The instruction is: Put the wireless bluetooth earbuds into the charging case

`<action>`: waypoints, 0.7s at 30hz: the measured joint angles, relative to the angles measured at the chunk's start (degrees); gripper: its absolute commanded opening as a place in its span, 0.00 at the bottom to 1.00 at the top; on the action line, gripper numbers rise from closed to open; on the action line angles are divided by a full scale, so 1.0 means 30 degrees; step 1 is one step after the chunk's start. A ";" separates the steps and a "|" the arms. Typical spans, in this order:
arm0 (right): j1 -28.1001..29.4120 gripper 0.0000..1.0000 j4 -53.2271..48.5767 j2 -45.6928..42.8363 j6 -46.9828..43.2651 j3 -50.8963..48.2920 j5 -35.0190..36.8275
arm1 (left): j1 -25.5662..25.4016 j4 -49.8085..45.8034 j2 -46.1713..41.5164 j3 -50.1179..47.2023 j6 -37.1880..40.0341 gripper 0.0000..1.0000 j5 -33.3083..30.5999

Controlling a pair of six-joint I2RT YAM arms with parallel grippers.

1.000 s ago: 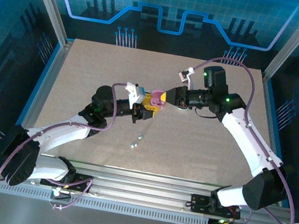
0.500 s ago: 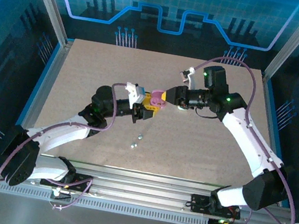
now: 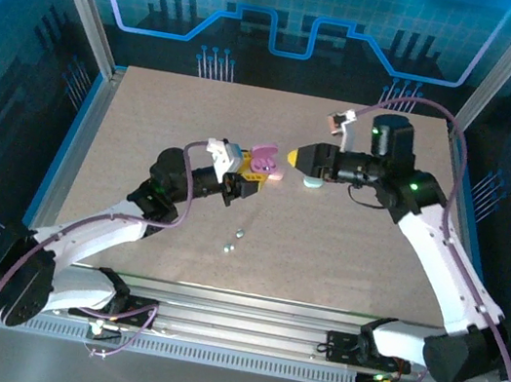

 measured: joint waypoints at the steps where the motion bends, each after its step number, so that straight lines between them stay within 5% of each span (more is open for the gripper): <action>1: -0.0306 0.49 0.0138 -0.0357 0.0080 -0.0233 0.0532 | 0.0051 -0.0153 -0.0386 -0.0138 0.0015 0.35 -0.0372; 5: -0.1137 0.46 0.0357 -0.0051 0.0568 -0.0969 0.2098 | 0.0364 -0.0991 -0.2098 -0.0568 0.0168 0.35 -0.1566; 11: -0.0707 0.39 0.0073 0.5603 0.0466 -0.0583 0.2776 | 0.0743 -0.2368 -0.4575 -0.0627 0.0503 0.35 -0.2477; 21: 0.2273 0.40 -0.3402 1.6181 -0.2433 0.7657 0.4022 | 0.0743 -0.4299 -0.5974 -0.0466 0.0510 0.35 -0.2601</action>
